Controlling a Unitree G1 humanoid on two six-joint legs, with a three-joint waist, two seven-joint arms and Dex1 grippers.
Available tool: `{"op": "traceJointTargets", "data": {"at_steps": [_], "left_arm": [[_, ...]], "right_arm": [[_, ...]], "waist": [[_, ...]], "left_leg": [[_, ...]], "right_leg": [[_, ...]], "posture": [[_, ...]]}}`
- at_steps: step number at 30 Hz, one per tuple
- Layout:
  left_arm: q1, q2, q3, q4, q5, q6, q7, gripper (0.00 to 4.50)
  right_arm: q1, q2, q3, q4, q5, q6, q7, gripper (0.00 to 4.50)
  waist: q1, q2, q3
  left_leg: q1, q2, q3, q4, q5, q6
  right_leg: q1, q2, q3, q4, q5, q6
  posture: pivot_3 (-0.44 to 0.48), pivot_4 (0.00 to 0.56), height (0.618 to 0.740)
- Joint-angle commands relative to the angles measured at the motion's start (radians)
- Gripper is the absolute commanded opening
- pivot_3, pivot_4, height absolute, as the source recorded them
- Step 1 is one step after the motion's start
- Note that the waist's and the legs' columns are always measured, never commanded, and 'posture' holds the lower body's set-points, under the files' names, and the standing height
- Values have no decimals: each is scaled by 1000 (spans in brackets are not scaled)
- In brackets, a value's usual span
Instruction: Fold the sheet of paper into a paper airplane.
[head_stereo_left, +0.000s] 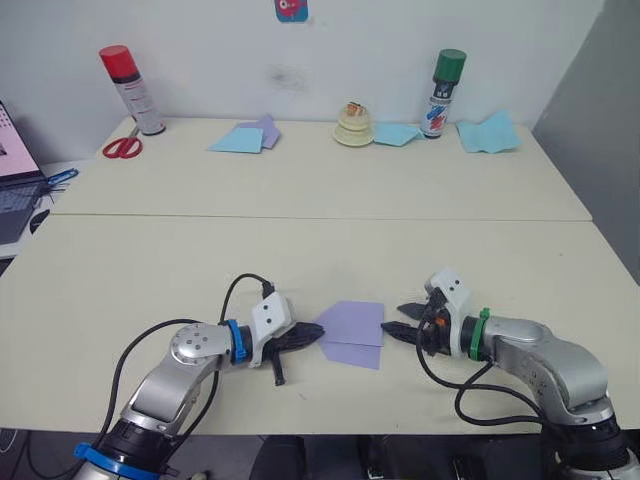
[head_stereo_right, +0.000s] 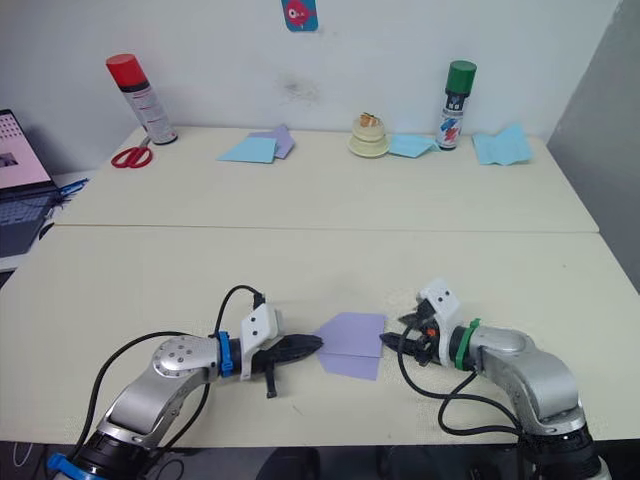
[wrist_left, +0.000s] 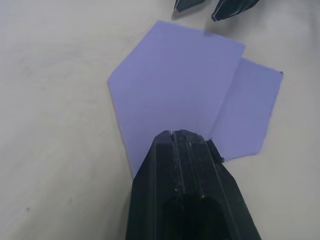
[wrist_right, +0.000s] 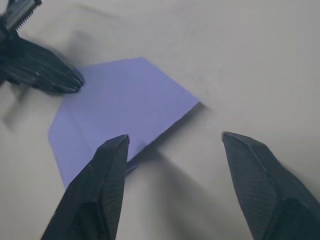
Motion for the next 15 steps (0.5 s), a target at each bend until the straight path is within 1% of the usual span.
{"op": "traceJointTargets", "data": {"at_steps": [1, 5, 15], "left_arm": [[18, -3, -31, 17, 26, 0, -11, 0], [19, 0, -31, 18, 29, -7, -13, 0], [31, 10, -28, 17, 33, -22, -16, 0]], "right_arm": [[-45, 48, -45, 34, 79, 101, -30, 3085], [-98, 115, -59, 117, 136, 173, -41, 3085], [-184, 216, -28, 293, 170, 120, -24, 3085]], "waist": [[-1, 0, 0], [-3, 0, -1], [-8, 1, -5]], "left_leg": [[0, 0, 0, 0, 0, 0], [0, 0, 0, 0, 0, 0], [1, 0, 0, 0, 0, 0]], "right_leg": [[0, 0, 0, 0, 0, 0], [0, 0, 0, 0, 0, 0], [0, 1, 0, 0, 0, 0]], "posture": [[0, 150, 725], [0, 150, 725], [0, 150, 725]]}}
